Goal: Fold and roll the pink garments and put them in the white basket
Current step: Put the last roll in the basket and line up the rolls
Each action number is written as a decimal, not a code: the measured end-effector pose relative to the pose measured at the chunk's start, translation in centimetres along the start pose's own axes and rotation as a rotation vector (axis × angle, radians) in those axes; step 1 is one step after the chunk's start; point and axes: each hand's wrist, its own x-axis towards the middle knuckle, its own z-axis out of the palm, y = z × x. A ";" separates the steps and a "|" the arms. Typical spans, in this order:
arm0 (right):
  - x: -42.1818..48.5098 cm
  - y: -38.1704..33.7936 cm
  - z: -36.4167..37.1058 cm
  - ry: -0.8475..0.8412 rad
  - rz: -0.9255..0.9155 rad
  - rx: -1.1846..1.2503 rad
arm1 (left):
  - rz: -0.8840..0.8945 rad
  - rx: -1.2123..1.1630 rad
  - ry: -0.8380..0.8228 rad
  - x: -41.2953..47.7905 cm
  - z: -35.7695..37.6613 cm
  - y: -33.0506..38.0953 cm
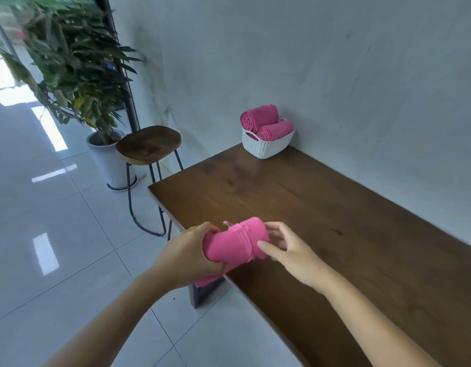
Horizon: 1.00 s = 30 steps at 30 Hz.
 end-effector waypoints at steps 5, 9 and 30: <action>1.3 0.8 3.1 0.170 0.094 -0.069 | -0.063 -0.111 0.059 -0.1 -2.1 -4.2; 1.7 1.4 4.6 0.229 0.153 -0.119 | -0.074 -0.129 0.077 0.5 -3.8 -7.1; 13.2 7.2 -0.7 0.554 0.207 -0.508 | -0.009 0.065 0.055 19.0 -7.8 -6.4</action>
